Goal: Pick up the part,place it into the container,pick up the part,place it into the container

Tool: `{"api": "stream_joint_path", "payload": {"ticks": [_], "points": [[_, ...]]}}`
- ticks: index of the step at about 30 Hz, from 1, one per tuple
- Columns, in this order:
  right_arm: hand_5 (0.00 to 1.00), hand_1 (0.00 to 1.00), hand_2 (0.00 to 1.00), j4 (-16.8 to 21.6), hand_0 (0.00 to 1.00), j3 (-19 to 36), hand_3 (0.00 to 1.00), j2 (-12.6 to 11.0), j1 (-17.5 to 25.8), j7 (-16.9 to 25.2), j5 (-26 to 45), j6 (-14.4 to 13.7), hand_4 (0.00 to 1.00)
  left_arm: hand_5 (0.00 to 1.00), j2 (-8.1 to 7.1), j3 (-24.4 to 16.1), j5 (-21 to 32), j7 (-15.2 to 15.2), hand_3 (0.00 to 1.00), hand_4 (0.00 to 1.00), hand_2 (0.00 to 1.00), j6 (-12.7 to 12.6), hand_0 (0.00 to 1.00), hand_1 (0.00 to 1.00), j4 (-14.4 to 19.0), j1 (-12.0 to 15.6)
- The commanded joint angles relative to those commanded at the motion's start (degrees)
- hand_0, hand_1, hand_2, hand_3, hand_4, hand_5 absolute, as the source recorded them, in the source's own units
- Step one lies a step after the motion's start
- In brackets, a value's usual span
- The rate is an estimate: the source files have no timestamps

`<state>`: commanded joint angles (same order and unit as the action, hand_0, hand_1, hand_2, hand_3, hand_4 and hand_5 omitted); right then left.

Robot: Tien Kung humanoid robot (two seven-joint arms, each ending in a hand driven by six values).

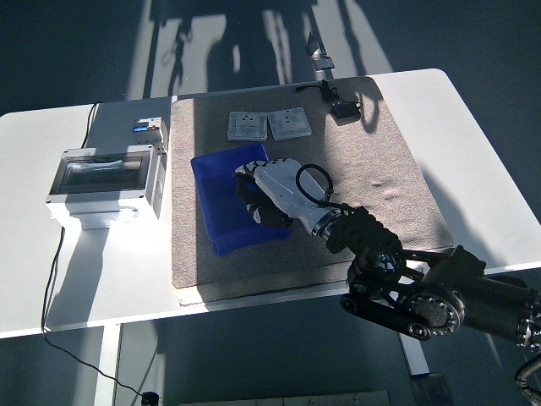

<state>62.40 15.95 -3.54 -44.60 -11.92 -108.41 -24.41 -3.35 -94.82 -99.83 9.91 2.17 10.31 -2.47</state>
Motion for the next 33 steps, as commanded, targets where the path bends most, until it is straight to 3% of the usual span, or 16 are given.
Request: {"api": "stream_joint_path", "payload": {"ticks": [3,4,9,10,15,16,19,22,26,33], "points": [[0.002,0.756,0.718,-0.22,0.746,0.01,0.67,0.07,0.04,-0.77,-0.79,1.13,0.013,0.998,-0.01,0.08,0.11,-0.02,0.705,0.849,0.724,-0.03,0.705,0.712,0.0,-0.02],[0.019,0.906,0.853,-0.27,0.938,0.02,0.72,0.08,0.06,-1.14,-1.19,1.65,0.198,0.998,-0.02,0.11,0.13,-0.01,0.706,0.849,0.723,-0.02,0.706,0.711,0.0,-0.03],[0.019,0.906,0.853,-0.39,0.938,0.01,0.72,0.1,0.18,-2.59,-2.6,3.88,0.198,0.998,-0.08,0.19,0.21,0.05,0.706,0.849,0.723,0.04,0.706,0.711,0.0,-0.08],[0.057,0.928,0.893,-0.36,0.986,0.02,0.743,0.09,0.18,-2.85,-2.88,4.35,0.297,0.998,-0.1,0.2,0.2,0.05,0.704,0.846,0.722,0.04,0.705,0.704,0.0,-0.09],[0.057,0.928,0.893,-0.23,0.986,-0.03,0.743,0.1,0.22,-3.41,-3.58,5.4,0.297,0.998,-0.08,0.09,-0.13,0.06,0.704,0.846,0.722,0.04,0.705,0.704,0.0,-0.05],[0.039,0.943,0.91,-0.22,0.998,-0.04,0.752,0.1,0.22,-3.41,-3.59,5.42,0.351,0.998,-0.08,0.1,-0.13,0.04,0.703,0.845,0.72,0.03,0.704,0.705,0.0,-0.05],[0.039,0.943,0.91,-0.14,0.998,0.12,0.752,0.07,0.36,-3.3,-3.62,5.13,0.351,0.998,-0.07,0.09,-0.16,-0.03,0.703,0.845,0.72,-0.03,0.704,0.705,0.0,-0.02],[0.052,0.947,0.912,0.1,0.998,1.22,0.753,-0.09,0.88,-2.94,-3.52,4.19,0.372,0.998,-0.08,0.01,-0.3,-0.07,0.702,0.846,0.718,-0.05,0.702,0.703,0.0,-0.01],[0.052,0.947,0.912,1.71,0.998,5.34,0.753,-1.18,3.24,-1.6,-2.0,0.77,0.372,0.998,-0.07,-0.12,-0.53,-0.14,0.702,0.846,0.718,-0.08,0.702,0.703,0.0,-0.06],[0.066,0.93,0.903,8.1,0.998,16.0,0.752,-6.18,11.96,4.37,4.76,-6.43,0.402,0.998,0.25,0.44,0.6,-0.13,0.702,0.844,0.717,-0.31,0.701,0.703,0.0,0.11]]}}
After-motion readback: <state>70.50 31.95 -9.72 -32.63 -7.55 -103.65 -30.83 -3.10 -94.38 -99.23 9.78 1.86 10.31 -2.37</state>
